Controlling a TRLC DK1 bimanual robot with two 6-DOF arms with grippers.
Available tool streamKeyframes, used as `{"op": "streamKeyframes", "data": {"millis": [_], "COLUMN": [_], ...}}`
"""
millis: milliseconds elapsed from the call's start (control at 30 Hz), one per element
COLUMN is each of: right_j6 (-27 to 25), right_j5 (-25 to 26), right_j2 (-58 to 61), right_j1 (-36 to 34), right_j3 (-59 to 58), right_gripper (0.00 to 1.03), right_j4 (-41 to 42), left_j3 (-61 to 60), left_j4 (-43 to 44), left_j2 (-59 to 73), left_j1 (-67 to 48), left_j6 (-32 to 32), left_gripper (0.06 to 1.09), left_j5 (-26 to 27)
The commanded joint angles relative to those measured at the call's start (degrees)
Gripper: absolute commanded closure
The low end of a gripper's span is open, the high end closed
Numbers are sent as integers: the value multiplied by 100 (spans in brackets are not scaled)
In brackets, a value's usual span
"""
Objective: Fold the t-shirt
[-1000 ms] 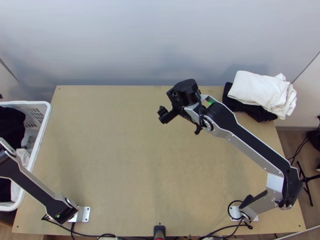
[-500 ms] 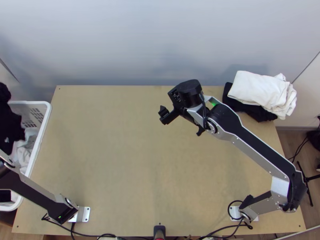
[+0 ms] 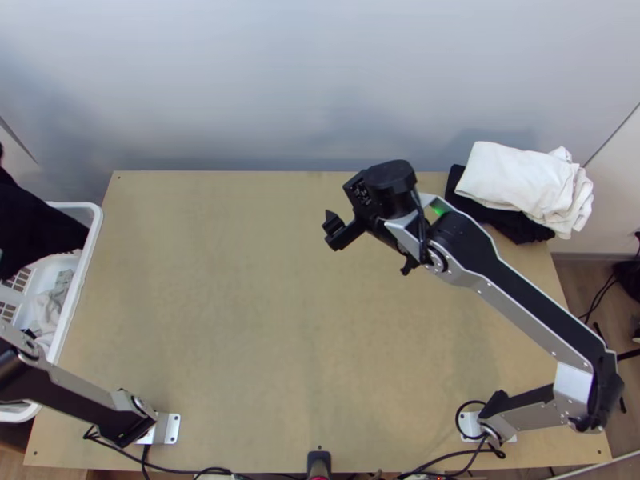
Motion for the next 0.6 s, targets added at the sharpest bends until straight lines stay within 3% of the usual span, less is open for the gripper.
{"op": "streamKeyframes", "data": {"millis": [0, 200, 433, 567], "right_j6": [-33, -41, -41, -41], "right_j5": [50, 59, 77, 103], "right_j2": [-153, -276, -303, -390], "right_j1": [-12, -30, -30, -135], "right_j3": [-47, -144, -161, -161], "right_gripper": [5, 5, 5, 5], "right_j4": [1, 1, 10, 10], "left_j3": [-61, -211, -879, -1898], "left_j4": [616, 1038, 273, 54], "left_j2": [-452, -733, -1251, -1928], "left_j1": [-177, -361, -1082, -1926], "left_j6": [44, 44, 229, 712], "left_gripper": [105, 105, 105, 105], "left_j5": [6, -46, 77, 68]}}
